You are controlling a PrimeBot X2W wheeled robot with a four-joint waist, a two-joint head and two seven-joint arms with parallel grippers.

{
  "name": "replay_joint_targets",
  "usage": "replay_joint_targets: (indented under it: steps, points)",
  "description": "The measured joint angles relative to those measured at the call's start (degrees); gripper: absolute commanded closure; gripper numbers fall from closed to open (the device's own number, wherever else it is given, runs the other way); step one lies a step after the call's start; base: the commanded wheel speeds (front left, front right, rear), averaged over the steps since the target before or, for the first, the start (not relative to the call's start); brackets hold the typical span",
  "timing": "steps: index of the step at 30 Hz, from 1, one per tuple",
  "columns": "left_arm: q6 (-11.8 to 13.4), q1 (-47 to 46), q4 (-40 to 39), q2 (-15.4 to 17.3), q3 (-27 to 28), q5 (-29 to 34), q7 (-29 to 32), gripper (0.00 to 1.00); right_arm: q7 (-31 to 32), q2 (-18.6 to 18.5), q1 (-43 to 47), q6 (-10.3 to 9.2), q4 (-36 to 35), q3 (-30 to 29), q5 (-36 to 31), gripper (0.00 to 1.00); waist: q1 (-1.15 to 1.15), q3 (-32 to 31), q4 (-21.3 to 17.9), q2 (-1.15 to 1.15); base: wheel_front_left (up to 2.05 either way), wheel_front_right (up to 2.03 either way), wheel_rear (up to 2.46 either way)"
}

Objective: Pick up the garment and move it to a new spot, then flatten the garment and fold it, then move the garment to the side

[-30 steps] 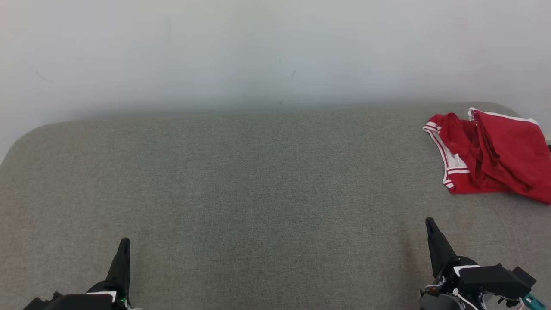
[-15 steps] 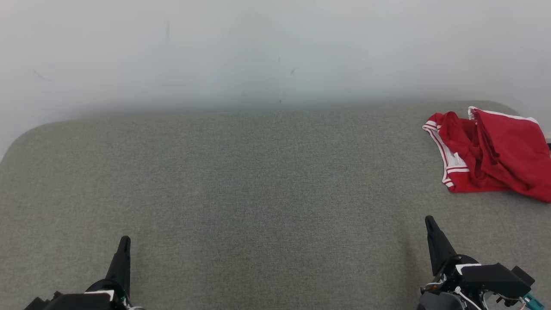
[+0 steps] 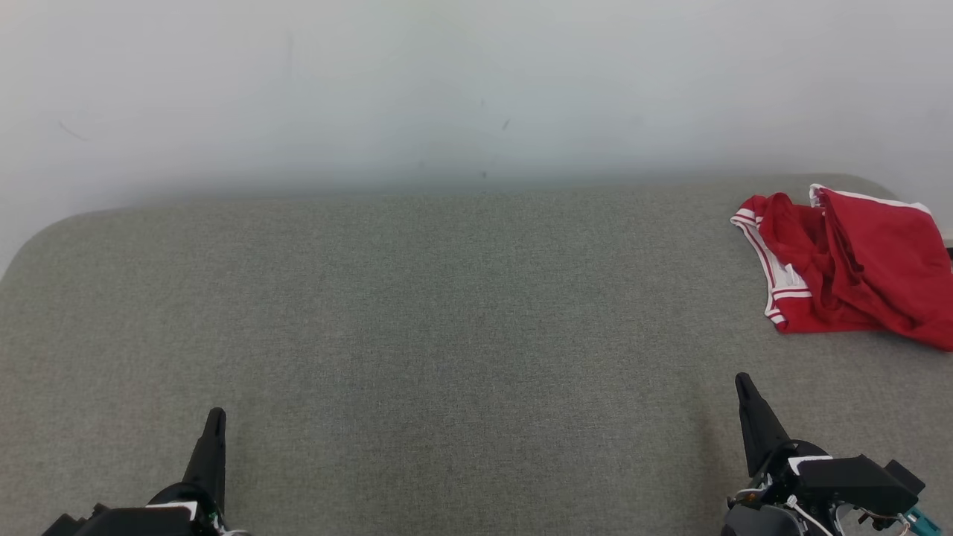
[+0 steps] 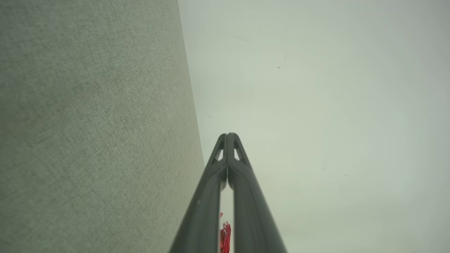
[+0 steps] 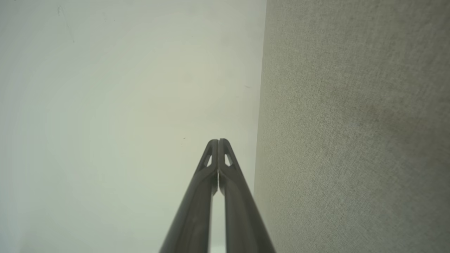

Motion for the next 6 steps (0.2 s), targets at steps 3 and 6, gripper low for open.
replay_joint_targets:
  steps: [3,6]
  points:
    - [0.0,-0.01,0.0,0.0,0.01,0.0,0.0,1.0,0.0,0.0,0.0,0.0,0.0,0.0,0.0,1.0,0.0,0.0,0.0,0.0,0.0,0.0,0.0]
    - [0.0,-0.01,0.0,0.0,0.03,0.0,0.0,1.0,0.0,0.0,0.0,0.0,0.01,0.0,0.0,1.0,0.0,0.0,0.0,0.0,0.0,0.0,0.0]
